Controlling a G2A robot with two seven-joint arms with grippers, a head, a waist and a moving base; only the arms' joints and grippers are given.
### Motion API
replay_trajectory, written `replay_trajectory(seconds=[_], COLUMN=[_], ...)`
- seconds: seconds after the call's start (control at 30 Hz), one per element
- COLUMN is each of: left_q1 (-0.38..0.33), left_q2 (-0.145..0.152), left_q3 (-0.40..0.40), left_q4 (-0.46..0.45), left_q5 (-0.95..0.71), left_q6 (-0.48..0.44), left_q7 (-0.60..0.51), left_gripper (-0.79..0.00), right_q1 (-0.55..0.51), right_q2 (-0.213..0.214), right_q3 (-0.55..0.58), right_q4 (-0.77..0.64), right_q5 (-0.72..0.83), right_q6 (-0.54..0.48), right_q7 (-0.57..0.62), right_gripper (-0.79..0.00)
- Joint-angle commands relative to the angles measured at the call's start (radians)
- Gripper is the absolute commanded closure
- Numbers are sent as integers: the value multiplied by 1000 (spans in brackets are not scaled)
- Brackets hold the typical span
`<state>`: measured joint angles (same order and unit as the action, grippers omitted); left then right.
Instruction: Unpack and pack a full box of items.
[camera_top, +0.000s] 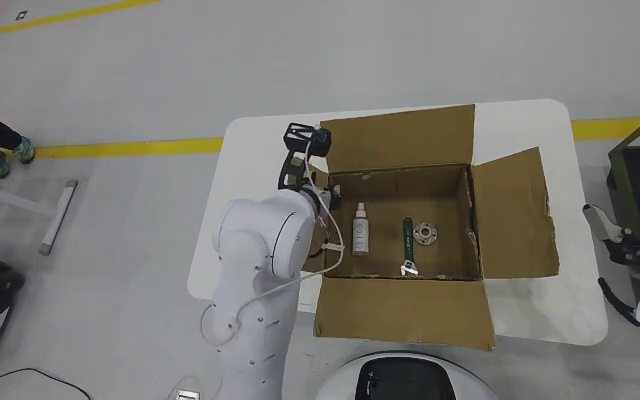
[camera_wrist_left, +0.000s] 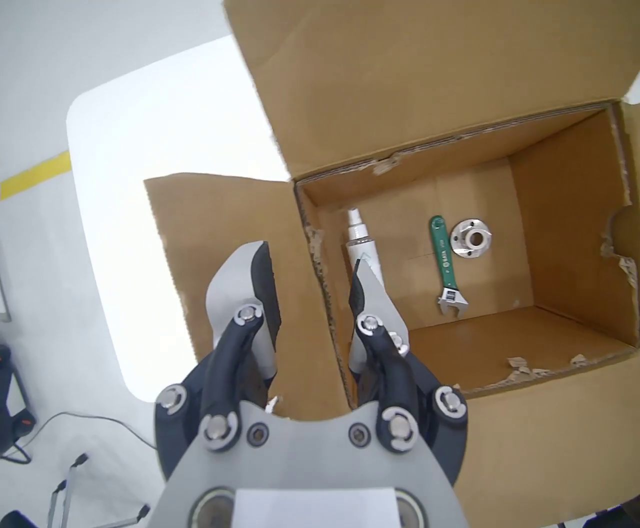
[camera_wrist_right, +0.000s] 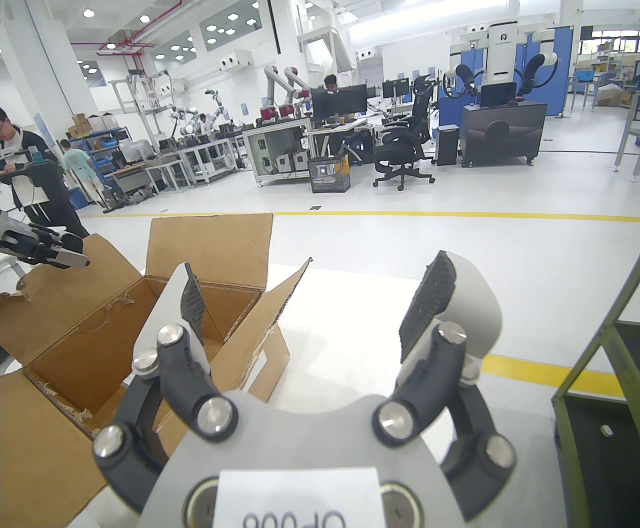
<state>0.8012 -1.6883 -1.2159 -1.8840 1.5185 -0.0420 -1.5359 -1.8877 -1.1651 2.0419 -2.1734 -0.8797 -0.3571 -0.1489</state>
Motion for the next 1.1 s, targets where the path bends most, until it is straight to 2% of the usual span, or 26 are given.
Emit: replay_trajectory(seconds=[0.0,0.07,0.13,0.17,0.2,0.33,0.9,1.07], left_q1=[-1,0,5,6,6,8,8,14], left_q2=[-3,-5,-7,-8,-8,-10,-10,-19], left_q3=[35,65,89,97,107,121,121,177], left_q4=[11,29,57,71,80,143,143,191], left_q5=[-11,-9,-13,-19,-16,-48,-48,-99], left_q6=[12,25,38,46,48,73,73,81], left_q7=[0,0,0,0,0,0,0,82], left_gripper=[-246,-357,-573,-720,-785,-785,-785,-785], right_q1=[0,0,0,0,0,0,0,0], right_q2=[0,0,0,0,0,0,0,0], right_q3=[0,0,0,0,0,0,0,0], right_q4=[0,0,0,0,0,0,0,0], right_q5=[0,0,0,0,0,0,0,0], right_q6=[0,0,0,0,0,0,0,0], right_q7=[0,0,0,0,0,0,0,0], right_gripper=[-785,-785,-785,-785,-785,-785,-785,-785])
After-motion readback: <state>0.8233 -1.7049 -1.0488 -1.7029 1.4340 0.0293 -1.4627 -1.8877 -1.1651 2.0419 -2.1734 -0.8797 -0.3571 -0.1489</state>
